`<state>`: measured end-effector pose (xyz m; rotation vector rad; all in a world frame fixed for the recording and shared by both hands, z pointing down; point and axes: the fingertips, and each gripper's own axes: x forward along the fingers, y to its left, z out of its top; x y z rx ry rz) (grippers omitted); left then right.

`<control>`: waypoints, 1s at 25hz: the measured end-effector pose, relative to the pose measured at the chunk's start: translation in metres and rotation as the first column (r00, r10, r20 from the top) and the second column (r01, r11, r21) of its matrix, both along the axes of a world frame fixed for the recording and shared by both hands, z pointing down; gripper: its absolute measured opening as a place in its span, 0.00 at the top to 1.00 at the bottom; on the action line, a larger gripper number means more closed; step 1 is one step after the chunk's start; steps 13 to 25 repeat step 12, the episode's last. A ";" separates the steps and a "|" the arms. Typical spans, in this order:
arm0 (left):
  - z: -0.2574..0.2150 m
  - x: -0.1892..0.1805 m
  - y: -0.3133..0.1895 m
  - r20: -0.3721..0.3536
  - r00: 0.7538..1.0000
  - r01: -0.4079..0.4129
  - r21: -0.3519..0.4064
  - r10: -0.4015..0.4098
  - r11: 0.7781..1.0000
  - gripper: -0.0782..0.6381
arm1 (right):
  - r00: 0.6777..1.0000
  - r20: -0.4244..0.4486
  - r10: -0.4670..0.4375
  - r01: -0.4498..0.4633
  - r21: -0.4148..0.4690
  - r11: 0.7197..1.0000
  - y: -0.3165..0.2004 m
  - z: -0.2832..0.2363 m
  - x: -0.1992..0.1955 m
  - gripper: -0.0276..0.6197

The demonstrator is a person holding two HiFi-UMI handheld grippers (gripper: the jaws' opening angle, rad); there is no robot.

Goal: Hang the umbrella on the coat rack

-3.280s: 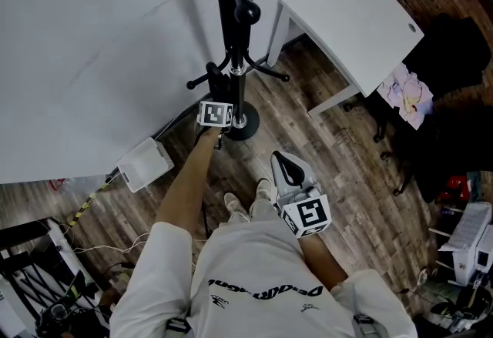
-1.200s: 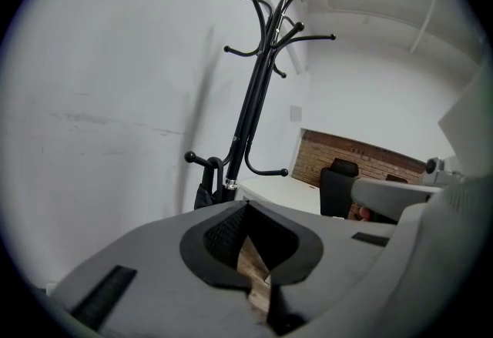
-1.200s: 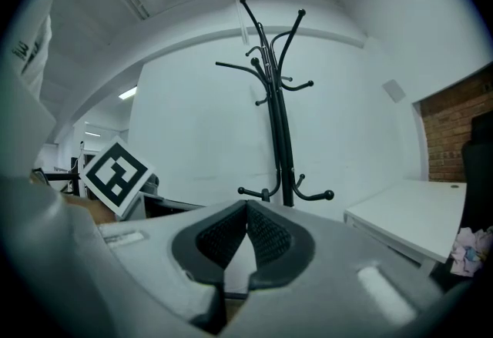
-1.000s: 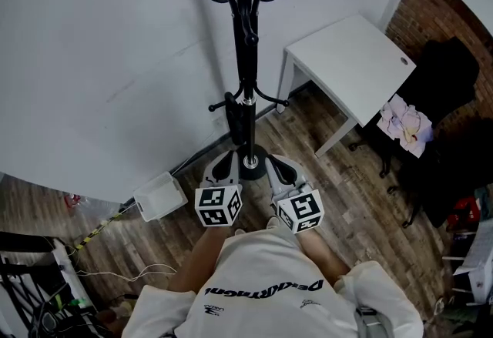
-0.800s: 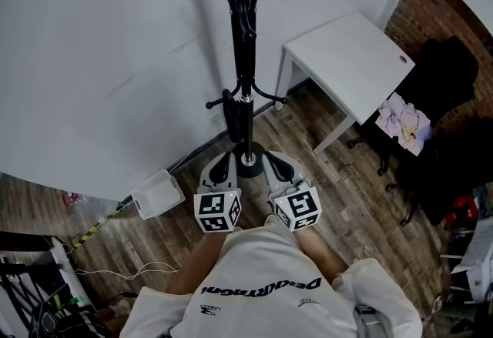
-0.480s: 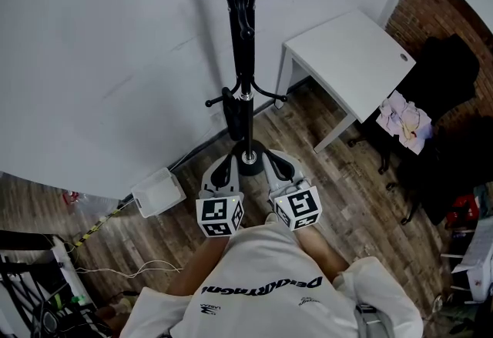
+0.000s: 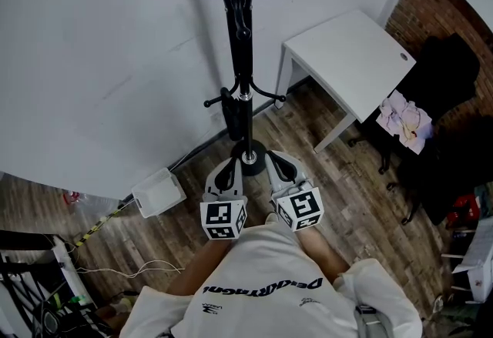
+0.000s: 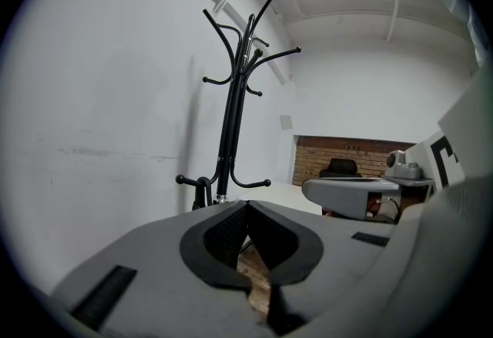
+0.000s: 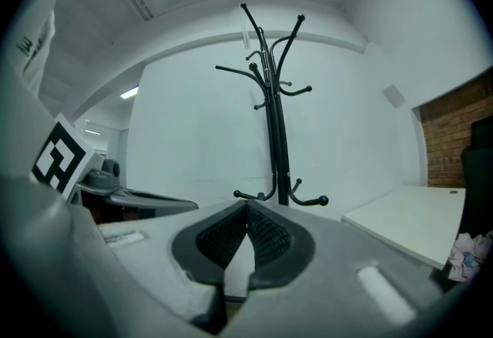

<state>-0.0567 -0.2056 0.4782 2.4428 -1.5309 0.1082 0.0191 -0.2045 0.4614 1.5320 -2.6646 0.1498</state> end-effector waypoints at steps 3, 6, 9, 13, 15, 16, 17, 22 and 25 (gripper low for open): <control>0.000 0.004 0.000 -0.008 1.000 -0.004 0.002 0.004 1.000 0.90 | 1.000 0.000 0.005 -0.005 0.000 1.000 0.000 0.000 0.005 0.96; 0.000 0.005 0.001 -0.010 1.000 -0.009 0.000 0.009 1.000 0.90 | 1.000 0.001 0.005 -0.005 0.001 1.000 0.002 -0.001 0.006 0.96; 0.000 0.007 0.003 -0.013 1.000 -0.014 -0.001 0.014 1.000 0.89 | 1.000 0.002 0.006 -0.006 0.003 1.000 0.003 -0.002 0.007 0.96; 0.000 0.009 0.004 -0.016 1.000 -0.018 -0.002 0.018 1.000 0.90 | 1.000 0.001 0.006 -0.006 0.006 1.000 0.003 -0.003 0.009 0.96; 0.000 0.009 0.004 -0.016 1.000 -0.018 -0.002 0.018 1.000 0.90 | 1.000 0.001 0.006 -0.006 0.006 1.000 0.003 -0.003 0.009 0.96; 0.000 0.009 0.004 -0.016 1.000 -0.018 -0.002 0.018 1.000 0.90 | 1.000 0.001 0.006 -0.006 0.006 1.000 0.003 -0.003 0.009 0.96; 0.000 0.009 0.004 -0.016 1.000 -0.018 -0.002 0.018 1.000 0.90 | 1.000 0.001 0.006 -0.006 0.006 1.000 0.003 -0.003 0.009 0.96; 0.000 0.009 0.004 -0.016 1.000 -0.018 -0.002 0.018 1.000 0.90 | 1.000 0.001 0.006 -0.006 0.006 1.000 0.003 -0.003 0.009 0.96; 0.000 0.009 0.004 -0.016 1.000 -0.018 -0.002 0.018 1.000 0.90 | 1.000 0.001 0.006 -0.006 0.006 1.000 0.003 -0.003 0.009 0.96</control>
